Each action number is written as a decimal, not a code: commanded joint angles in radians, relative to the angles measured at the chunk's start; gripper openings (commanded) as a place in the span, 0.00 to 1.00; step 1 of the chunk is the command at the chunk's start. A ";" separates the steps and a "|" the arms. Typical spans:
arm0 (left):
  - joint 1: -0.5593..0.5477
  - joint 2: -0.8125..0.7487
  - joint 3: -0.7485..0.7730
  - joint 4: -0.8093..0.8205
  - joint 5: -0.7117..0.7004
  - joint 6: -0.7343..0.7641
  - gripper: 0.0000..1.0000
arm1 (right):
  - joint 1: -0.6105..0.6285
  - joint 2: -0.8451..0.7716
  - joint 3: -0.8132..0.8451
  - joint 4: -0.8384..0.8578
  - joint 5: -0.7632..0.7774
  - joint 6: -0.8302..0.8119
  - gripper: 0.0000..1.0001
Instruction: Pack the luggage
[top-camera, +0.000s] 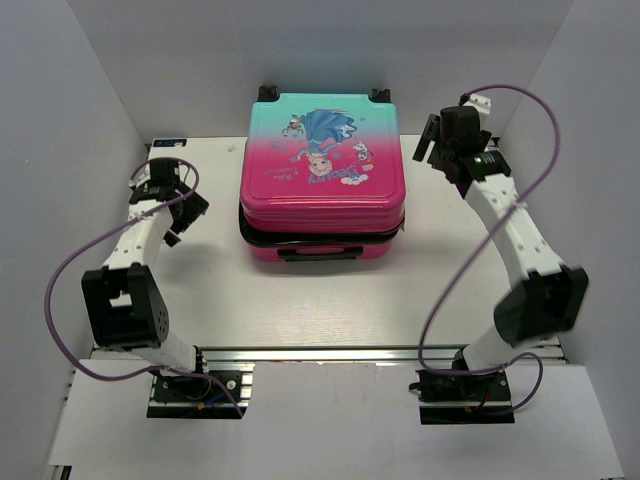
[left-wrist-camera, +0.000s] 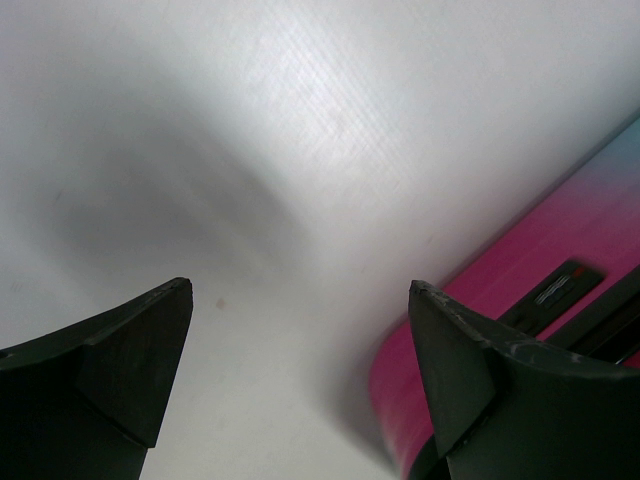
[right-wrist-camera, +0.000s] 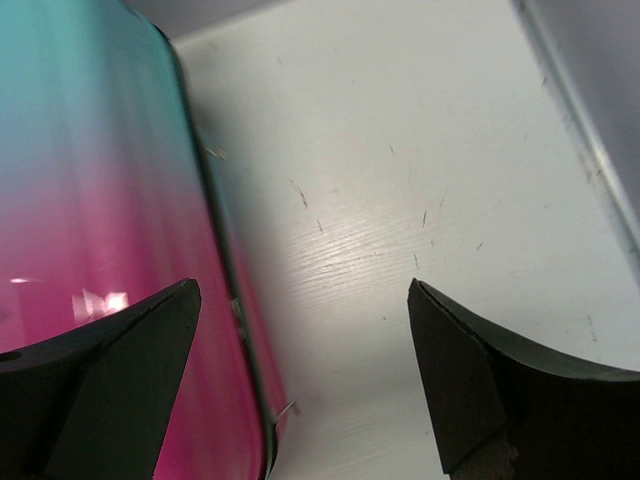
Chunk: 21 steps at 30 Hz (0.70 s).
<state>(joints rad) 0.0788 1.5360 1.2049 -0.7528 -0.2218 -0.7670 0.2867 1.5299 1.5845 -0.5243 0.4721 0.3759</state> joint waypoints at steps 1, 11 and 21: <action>0.015 0.105 0.115 0.122 0.117 0.046 0.98 | -0.096 0.134 0.043 -0.023 -0.188 0.037 0.89; -0.063 0.692 0.580 0.150 0.395 0.228 0.82 | -0.147 0.466 0.137 0.141 -0.510 -0.043 0.89; -0.313 1.055 1.099 0.186 0.539 0.406 0.88 | 0.132 0.147 -0.403 0.351 -0.495 -0.045 0.89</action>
<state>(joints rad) -0.0303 2.5504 2.2570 -0.6029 0.0978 -0.4213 0.2211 1.8034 1.3132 -0.2050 0.1276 0.3241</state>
